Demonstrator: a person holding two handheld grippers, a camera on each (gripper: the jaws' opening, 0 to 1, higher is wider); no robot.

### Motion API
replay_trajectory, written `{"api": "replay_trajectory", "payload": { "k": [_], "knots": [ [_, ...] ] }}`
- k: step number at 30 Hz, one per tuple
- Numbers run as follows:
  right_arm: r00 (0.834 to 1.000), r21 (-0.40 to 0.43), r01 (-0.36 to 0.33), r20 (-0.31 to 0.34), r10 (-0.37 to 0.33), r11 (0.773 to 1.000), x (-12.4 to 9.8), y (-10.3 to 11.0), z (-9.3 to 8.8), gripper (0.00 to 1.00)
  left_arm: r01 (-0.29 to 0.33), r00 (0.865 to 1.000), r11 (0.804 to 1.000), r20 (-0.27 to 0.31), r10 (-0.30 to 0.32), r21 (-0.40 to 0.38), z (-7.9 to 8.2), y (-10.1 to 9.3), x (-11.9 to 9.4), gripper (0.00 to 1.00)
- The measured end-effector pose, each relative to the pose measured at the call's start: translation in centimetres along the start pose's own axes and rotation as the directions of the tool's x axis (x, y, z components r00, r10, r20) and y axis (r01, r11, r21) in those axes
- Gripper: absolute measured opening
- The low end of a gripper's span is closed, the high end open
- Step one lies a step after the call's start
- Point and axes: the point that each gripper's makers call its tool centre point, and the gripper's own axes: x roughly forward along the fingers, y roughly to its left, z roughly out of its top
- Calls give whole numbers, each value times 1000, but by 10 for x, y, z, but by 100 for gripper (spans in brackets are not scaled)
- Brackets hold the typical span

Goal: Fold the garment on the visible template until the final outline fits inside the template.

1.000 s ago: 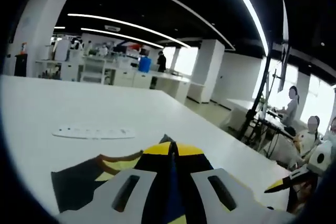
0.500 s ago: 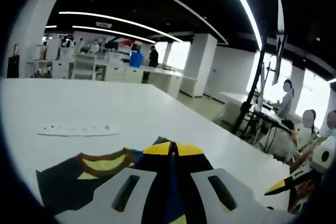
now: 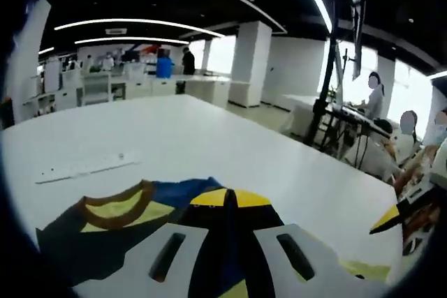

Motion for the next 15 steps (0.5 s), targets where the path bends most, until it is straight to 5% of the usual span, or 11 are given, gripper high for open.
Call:
{"api": "replay_trajectory", "payload": {
  "k": [10,15],
  "knots": [
    [1000,9,9,8,-9,1000,-2,-3,-2,98,54,994,997,-103,-48,51,-35,-18,11,0],
    [1000,9,7,10,-7,1000,-2,-2,-1,98,68,992,996,-108,-61,63,-37,-20,6,1]
  ]
}}
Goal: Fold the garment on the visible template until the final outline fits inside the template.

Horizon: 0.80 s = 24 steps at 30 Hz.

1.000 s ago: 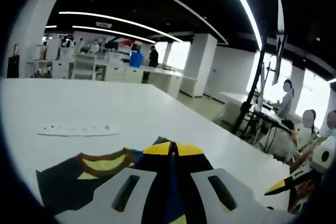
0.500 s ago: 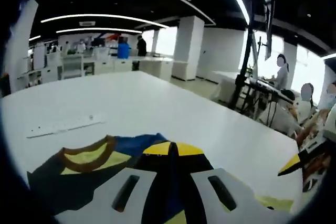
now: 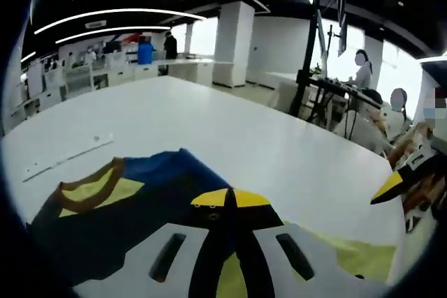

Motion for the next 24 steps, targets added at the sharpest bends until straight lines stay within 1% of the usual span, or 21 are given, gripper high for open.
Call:
{"api": "replay_trajectory", "payload": {
  "k": [2,3,5,6,9,10,11,12,14,17,21,23,24],
  "knots": [
    [1000,-2,-3,-1,3,1000,1,1,0,98,3,1000,1000,2,-3,0,0,1,-4,9],
    [1000,-3,-5,-2,5,1000,1,1,1,98,9,1000,1000,17,-9,-3,2,1,-5,17],
    [1000,-11,-9,-4,9,1000,2,3,2,98,31,999,999,22,-31,-16,2,-1,-9,27],
    [1000,-14,-11,-5,11,1000,2,3,3,98,37,999,999,25,-37,-5,2,-1,-12,31],
    [1000,-23,-19,-11,18,1000,2,4,5,98,31,999,999,36,-31,9,1,2,-19,46],
    [1000,-27,-20,-10,20,999,2,4,6,98,32,998,999,52,-31,-16,1,4,-23,51],
    [1000,-30,-21,-8,21,999,2,4,7,98,31,998,999,54,-30,-27,1,5,-26,57],
    [1000,-31,-22,-8,22,999,2,4,8,98,30,998,999,57,-29,-16,-1,8,-29,62],
    [1000,-39,-28,-12,27,999,3,6,9,98,20,998,1000,52,-20,-6,-3,11,-34,69],
    [999,-49,-40,-25,39,998,3,8,10,98,22,998,1000,57,-23,10,-4,14,-47,78],
    [998,-63,-51,-44,49,997,5,11,11,98,33,997,999,69,-33,-2,-4,15,-67,86],
    [997,-78,-59,-54,55,995,5,13,13,98,38,997,999,70,-39,11,-6,15,-76,91],
    [997,-82,-63,-57,58,995,5,14,14,98,39,997,999,62,-40,17,-7,16,-80,93]
  ]
}}
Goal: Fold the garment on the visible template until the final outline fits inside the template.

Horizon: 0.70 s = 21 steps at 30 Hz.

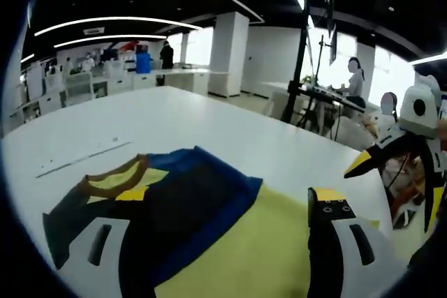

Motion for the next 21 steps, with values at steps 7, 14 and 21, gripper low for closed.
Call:
{"api": "replay_trajectory", "payload": {
  "k": [7,14,21],
  "knots": [
    [998,-27,-22,-57,21,999,0,3,-2,99,7,1000,1000,-25,-7,1,-8,2,-27,99],
    [983,-108,-72,-173,52,992,2,7,-18,97,6,997,1000,-78,-6,-2,-26,3,-54,98],
    [971,-124,-104,-230,73,987,2,12,-29,94,14,995,1000,-95,-12,17,-33,3,-79,95]
  ]
}}
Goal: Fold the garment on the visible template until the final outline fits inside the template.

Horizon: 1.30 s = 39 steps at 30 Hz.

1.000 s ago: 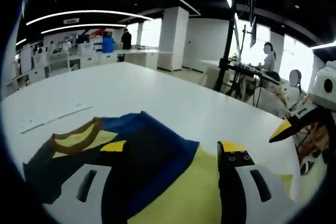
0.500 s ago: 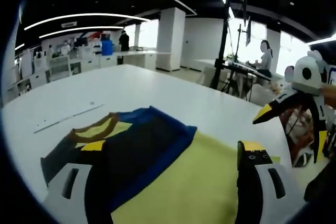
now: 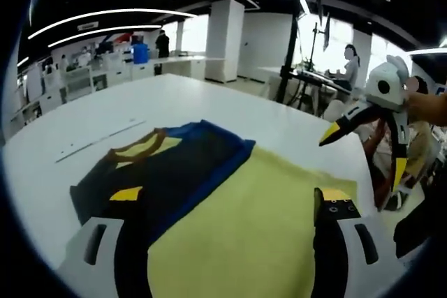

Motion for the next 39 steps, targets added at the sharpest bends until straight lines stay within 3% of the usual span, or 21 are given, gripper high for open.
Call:
{"api": "replay_trajectory", "payload": {
  "k": [6,9,20,35,39],
  "knots": [
    [998,-8,-19,-55,19,1000,2,5,-9,85,21,999,999,-28,-20,32,-12,-8,-17,93],
    [997,-16,-23,-70,22,1000,2,7,-11,84,36,997,997,-67,-31,67,-22,-14,-23,90],
    [994,-37,-18,-106,14,999,-4,9,-21,74,74,993,989,-104,-61,127,-42,-34,-56,78],
    [983,-121,-17,-184,-6,993,-6,13,-38,57,112,980,981,-184,-82,159,-70,-48,-96,58],
    [976,-142,-20,-215,-11,990,-5,15,-44,53,120,974,977,-211,-82,174,-79,-52,-103,57]
  ]
}}
